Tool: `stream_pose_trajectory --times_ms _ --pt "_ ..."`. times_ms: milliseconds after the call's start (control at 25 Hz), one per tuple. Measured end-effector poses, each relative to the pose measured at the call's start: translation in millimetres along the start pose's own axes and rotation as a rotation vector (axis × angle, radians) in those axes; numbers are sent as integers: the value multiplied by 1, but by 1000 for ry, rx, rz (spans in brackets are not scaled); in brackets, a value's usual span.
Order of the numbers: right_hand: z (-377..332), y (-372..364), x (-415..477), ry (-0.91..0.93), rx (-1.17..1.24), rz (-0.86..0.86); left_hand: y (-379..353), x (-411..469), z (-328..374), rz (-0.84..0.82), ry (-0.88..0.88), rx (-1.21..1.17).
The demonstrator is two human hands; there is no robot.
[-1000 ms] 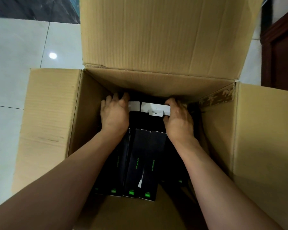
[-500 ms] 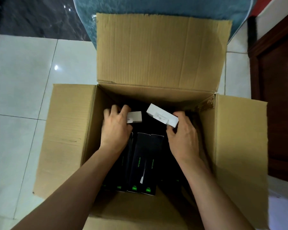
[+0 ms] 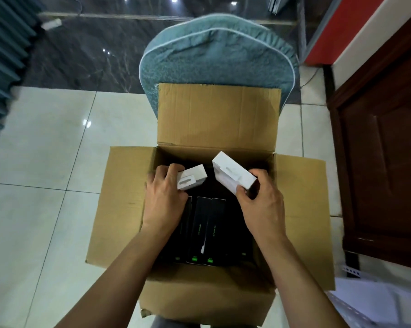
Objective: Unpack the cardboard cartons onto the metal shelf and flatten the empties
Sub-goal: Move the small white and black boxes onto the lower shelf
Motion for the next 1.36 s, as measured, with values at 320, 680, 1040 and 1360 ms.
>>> stream_pose_trajectory --times_ms 320,680,1040,1360 --pt "-52 32 -33 -50 16 18 71 -24 8 54 -55 -80" --pt "-98 62 -87 -45 141 239 144 -38 6 120 -171 -154" --pt "-134 117 -150 -51 163 523 204 -53 36 132 -351 -292" --pt "-157 162 -213 -48 177 738 244 -87 86 129 -551 -373"
Point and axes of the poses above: each hand's wrist, its own x-axis towards the middle knuckle, its own y-axis out of the back of the hand, z = x × y, the point moved 7 cm from there along x, towards the middle knuckle, and after that the axes turned 14 degrees about x, right-handed, at the moved point
